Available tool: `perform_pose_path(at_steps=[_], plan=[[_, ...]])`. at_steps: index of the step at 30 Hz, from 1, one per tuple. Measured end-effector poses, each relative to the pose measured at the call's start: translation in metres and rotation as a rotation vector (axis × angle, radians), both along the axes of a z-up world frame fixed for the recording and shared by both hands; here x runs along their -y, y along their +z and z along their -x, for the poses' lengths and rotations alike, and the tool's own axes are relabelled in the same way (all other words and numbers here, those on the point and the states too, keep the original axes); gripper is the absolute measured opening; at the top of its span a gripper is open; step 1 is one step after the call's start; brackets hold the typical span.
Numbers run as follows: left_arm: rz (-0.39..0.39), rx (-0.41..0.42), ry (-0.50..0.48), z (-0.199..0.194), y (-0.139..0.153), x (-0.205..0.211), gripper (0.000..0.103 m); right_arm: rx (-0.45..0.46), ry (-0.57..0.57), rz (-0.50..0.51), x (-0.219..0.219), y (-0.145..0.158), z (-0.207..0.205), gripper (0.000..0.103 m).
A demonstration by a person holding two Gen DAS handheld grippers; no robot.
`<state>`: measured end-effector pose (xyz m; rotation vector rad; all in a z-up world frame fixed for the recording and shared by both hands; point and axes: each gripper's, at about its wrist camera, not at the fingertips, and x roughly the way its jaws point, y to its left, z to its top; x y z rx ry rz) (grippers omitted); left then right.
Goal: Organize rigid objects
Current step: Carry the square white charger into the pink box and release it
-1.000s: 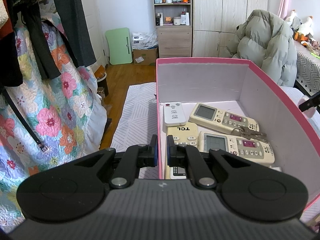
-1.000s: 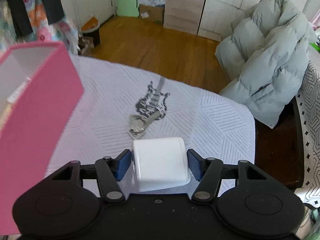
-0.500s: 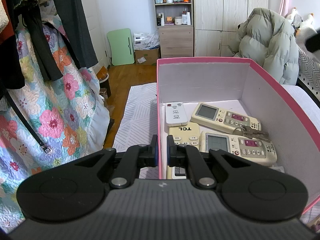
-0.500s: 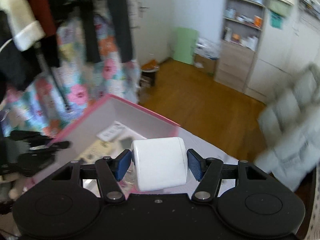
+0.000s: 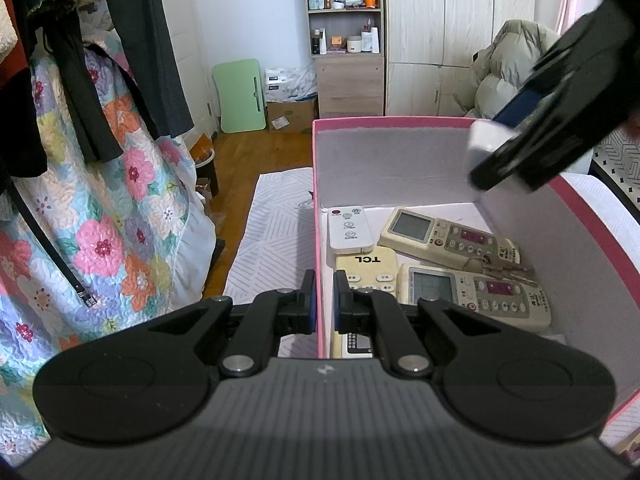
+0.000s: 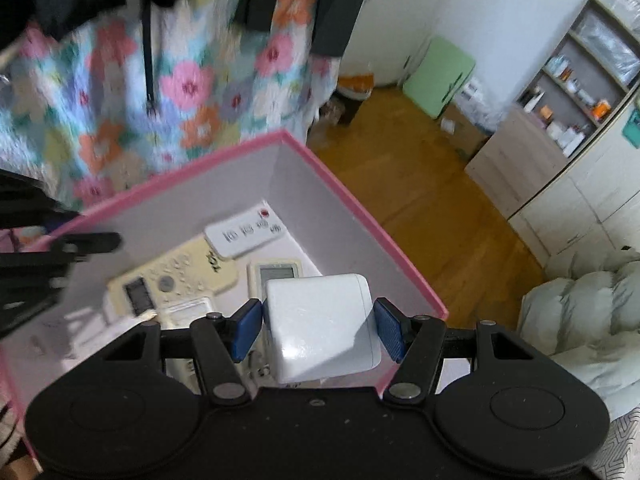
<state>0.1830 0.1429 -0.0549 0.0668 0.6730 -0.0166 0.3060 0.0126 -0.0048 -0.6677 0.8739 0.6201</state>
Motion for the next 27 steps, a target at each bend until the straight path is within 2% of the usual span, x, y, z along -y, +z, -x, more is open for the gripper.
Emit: perform_pose_path(at_steps=[11,15,17,21,27], plan=[[-0.003,0.011,-0.002,0.001,0.0,0.0,0.006,-0.016,0.004,0.154,-0.003,-0.042,-0.025,0.066],[-0.003,0.015,-0.004,0.0,0.0,-0.001,0.006,-0.012,0.06,0.179,-0.001,-0.054,-0.022,0.065],[-0.004,0.015,-0.004,-0.001,0.0,-0.001,0.006,-0.005,0.051,0.174,0.0,-0.053,-0.023,0.064],[0.006,0.014,-0.004,-0.001,0.0,-0.004,0.006,0.078,0.023,0.117,0.016,-0.027,-0.011,0.066],[0.007,0.012,-0.006,-0.002,0.0,-0.003,0.006,0.103,-0.083,-0.125,0.082,0.022,0.022,0.067]])
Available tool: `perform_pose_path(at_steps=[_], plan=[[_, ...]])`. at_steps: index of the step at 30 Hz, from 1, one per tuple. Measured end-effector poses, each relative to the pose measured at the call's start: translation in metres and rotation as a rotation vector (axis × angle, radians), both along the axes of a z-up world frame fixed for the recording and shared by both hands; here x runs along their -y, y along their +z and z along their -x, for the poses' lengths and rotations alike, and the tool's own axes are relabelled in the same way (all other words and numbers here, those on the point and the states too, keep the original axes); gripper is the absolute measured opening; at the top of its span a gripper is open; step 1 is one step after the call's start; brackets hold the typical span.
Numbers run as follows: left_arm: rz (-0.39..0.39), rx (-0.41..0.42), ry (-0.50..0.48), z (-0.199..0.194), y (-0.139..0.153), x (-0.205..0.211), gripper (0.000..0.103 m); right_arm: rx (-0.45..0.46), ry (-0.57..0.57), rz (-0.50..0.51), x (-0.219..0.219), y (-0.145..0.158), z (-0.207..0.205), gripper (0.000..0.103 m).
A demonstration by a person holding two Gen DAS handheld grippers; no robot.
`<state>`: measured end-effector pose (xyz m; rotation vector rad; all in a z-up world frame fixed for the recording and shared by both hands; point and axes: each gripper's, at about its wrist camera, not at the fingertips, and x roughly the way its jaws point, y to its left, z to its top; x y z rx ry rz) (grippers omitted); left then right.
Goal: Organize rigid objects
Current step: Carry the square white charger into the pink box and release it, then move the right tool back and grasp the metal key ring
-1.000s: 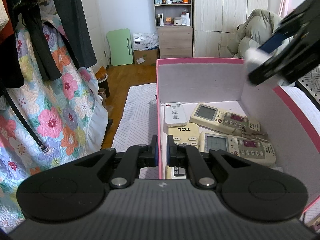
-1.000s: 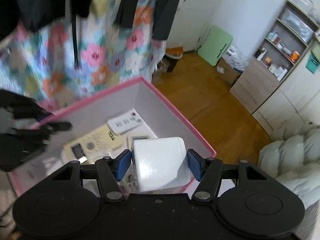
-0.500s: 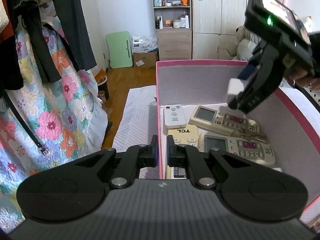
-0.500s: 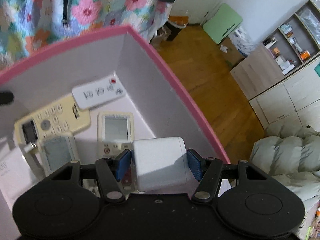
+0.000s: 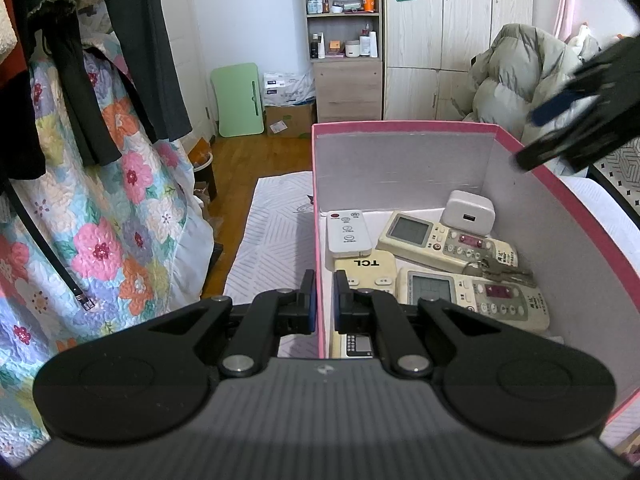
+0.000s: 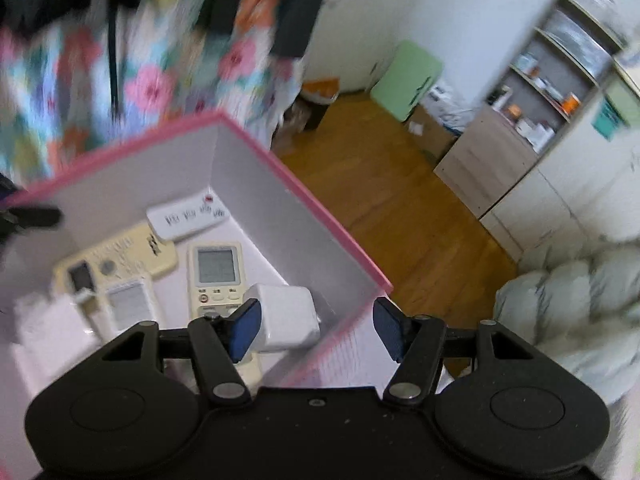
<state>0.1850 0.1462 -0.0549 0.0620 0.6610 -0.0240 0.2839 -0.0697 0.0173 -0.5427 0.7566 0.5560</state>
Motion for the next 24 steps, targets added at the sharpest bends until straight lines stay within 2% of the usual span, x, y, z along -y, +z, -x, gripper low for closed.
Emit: perform_pose_path(at_steps=[3,7,10,13,15,19,22,24], plan=[[-0.003,-0.001,0.0,0.0,0.0,0.0,0.006,0.03,-0.063,-0.119,0.042,0.007,0.014,0.067],[-0.002,-0.006,0.002,-0.001,-0.002,0.0,0.006,-0.006,-0.178,-0.214,0.088,-0.007,0.01,0.067],[-0.005,-0.006,0.003,0.0,-0.002,0.001,0.006,-0.067,-0.252,-0.279,0.118,-0.029,0.0,0.066],[-0.008,-0.006,0.003,0.0,-0.002,0.001,0.006,-0.13,-0.311,-0.349,0.138,-0.058,-0.014,0.057],[-0.01,-0.007,0.003,0.0,-0.001,0.001,0.006,-0.18,-0.337,-0.378,0.145,-0.077,-0.024,0.055],[-0.011,-0.008,0.001,0.0,-0.002,0.001,0.006,-0.229,-0.374,-0.401,0.149,-0.104,-0.038,0.055],[-0.01,-0.008,0.002,0.0,-0.001,0.001,0.006,-0.214,-0.414,-0.326,0.144,-0.119,-0.045,0.049],[-0.01,-0.008,0.003,0.0,-0.001,0.001,0.006,-0.214,-0.383,-0.3,0.138,-0.127,-0.05,0.045]])
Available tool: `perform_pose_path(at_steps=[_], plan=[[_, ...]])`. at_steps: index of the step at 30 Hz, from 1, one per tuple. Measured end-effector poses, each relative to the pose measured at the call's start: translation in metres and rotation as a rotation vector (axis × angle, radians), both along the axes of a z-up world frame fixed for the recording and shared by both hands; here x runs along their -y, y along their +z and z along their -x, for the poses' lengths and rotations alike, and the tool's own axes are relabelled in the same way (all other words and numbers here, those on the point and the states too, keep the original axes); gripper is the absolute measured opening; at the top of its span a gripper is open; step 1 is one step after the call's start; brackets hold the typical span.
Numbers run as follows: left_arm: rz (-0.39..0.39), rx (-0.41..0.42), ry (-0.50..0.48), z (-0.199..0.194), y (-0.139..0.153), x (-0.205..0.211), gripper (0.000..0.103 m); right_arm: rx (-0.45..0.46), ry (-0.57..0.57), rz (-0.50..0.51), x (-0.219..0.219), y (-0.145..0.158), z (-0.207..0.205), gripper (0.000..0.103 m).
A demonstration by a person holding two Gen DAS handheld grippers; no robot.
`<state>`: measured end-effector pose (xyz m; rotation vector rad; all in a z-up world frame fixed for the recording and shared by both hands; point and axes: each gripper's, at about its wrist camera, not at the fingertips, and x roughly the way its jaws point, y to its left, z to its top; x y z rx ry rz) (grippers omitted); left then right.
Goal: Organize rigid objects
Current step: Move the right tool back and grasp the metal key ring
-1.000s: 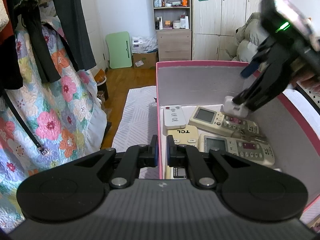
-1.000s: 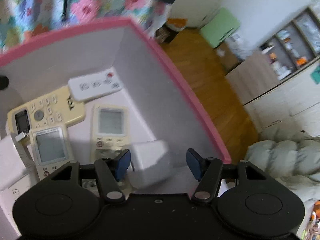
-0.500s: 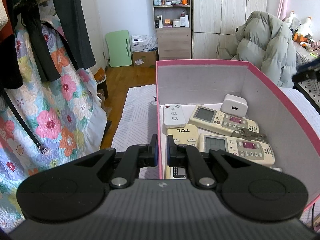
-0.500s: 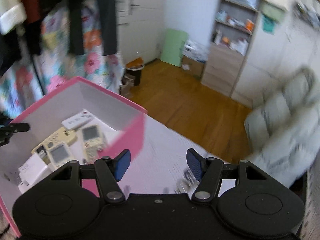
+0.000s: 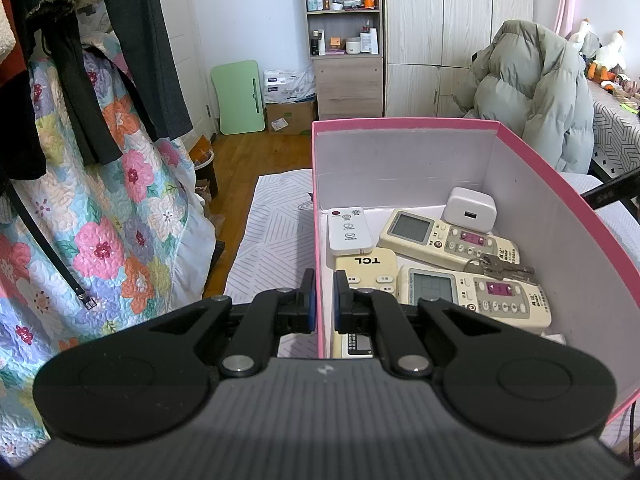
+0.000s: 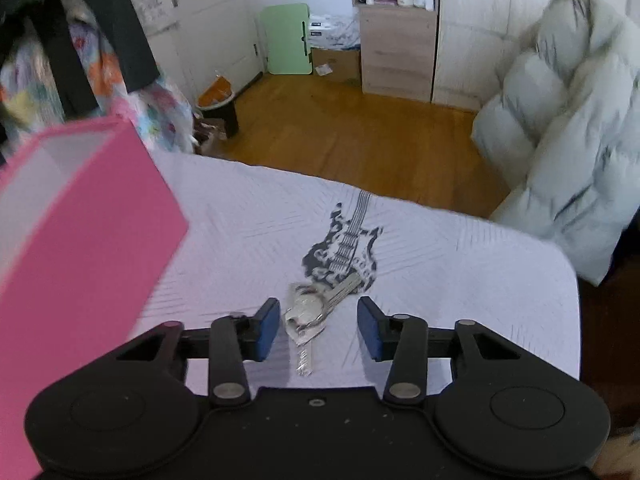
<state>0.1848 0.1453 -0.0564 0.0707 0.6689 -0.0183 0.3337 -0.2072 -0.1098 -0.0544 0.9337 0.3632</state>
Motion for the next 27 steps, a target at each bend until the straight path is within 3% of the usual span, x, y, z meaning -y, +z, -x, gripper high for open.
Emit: perform_pose_path(at_steps=[4,6,8,11,16,27], plan=[[-0.002,-0.001,-0.001,0.0,-0.001,-0.001,0.006,0.051,0.029,0.062,-0.011,-0.002,0.004,0.029],[0.003,0.0,0.0,0.0,0.0,0.0,0.006,0.044,0.011,0.029,-0.01,0.001,0.009,0.029],[0.002,0.0,-0.002,0.0,0.0,0.002,0.006,0.077,0.01,0.0,-0.008,0.009,0.017,0.008],[0.004,0.0,0.0,0.0,0.0,0.002,0.006,0.107,0.027,-0.065,-0.004,0.024,0.026,0.007],[0.005,-0.001,0.0,0.0,0.001,0.001,0.006,0.138,0.037,-0.064,-0.006,0.04,0.037,0.006],[0.006,-0.01,0.0,-0.001,0.003,-0.001,0.006,0.319,0.107,-0.147,-0.032,0.105,0.071,0.006]])
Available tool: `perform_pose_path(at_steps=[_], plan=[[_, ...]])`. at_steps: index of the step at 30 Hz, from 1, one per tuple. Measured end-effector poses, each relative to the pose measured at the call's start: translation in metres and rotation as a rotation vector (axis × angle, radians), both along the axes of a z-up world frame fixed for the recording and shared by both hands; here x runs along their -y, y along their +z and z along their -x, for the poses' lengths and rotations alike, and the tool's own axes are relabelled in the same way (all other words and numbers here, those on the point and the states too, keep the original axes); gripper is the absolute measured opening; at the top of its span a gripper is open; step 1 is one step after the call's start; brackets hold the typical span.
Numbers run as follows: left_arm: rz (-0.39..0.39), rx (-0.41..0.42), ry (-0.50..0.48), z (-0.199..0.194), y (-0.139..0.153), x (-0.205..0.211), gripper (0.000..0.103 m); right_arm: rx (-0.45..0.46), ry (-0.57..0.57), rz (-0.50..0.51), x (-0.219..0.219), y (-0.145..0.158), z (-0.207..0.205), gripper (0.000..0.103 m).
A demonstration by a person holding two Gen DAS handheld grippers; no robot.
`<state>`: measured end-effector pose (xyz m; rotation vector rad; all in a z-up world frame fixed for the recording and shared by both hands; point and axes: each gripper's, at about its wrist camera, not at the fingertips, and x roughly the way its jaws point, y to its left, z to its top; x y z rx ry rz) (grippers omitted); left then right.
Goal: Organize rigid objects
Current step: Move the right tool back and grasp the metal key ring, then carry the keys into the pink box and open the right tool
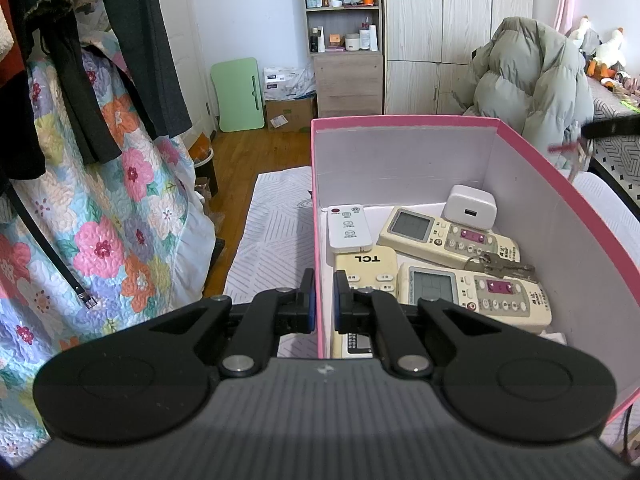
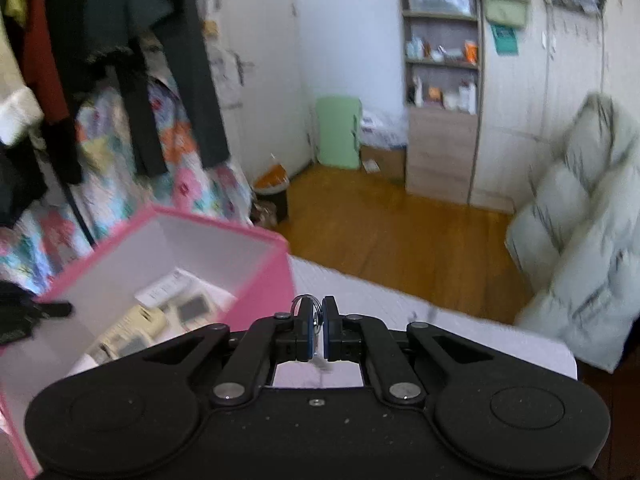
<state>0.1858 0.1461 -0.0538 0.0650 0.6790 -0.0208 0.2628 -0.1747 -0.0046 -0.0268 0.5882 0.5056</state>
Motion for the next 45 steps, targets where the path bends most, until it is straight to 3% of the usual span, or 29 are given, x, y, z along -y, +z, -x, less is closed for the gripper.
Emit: perform_pose_path(at_steps=[5,9,13,20,29,33,35,40,45], plan=[[0.011,-0.007,0.003,-0.001,0.0,-0.004,0.006,0.059,0.101,-0.023,-0.025,0.031,0.018,0.006],[0.001,-0.005,-0.002,-0.001,0.0,-0.007,0.006,0.013,0.149,-0.058,-0.047,0.042,0.022,0.006],[0.001,-0.005,-0.002,-0.001,0.0,-0.005,0.006,-0.074,0.21,-0.075,-0.072,0.031,0.018,0.006],[0.0,-0.004,-0.006,-0.001,0.0,-0.006,0.006,-0.125,0.291,0.002,-0.117,0.009,0.001,0.006],[0.004,-0.002,-0.01,0.0,-0.001,-0.004,0.006,-0.19,0.233,0.094,-0.147,-0.022,-0.04,0.007],[0.006,-0.001,-0.012,0.0,-0.001,-0.004,0.006,-0.187,0.224,0.062,-0.151,-0.02,-0.049,0.007],[0.005,-0.001,-0.013,-0.001,-0.002,-0.005,0.006,-0.173,0.217,0.052,-0.151,-0.015,-0.049,0.012],[0.007,-0.001,-0.012,0.0,-0.002,-0.004,0.006,-0.168,0.198,0.014,-0.136,-0.002,-0.039,0.012],[0.005,-0.002,-0.011,0.0,-0.002,-0.003,0.006,-0.107,0.163,0.032,-0.104,0.007,-0.003,0.015]])
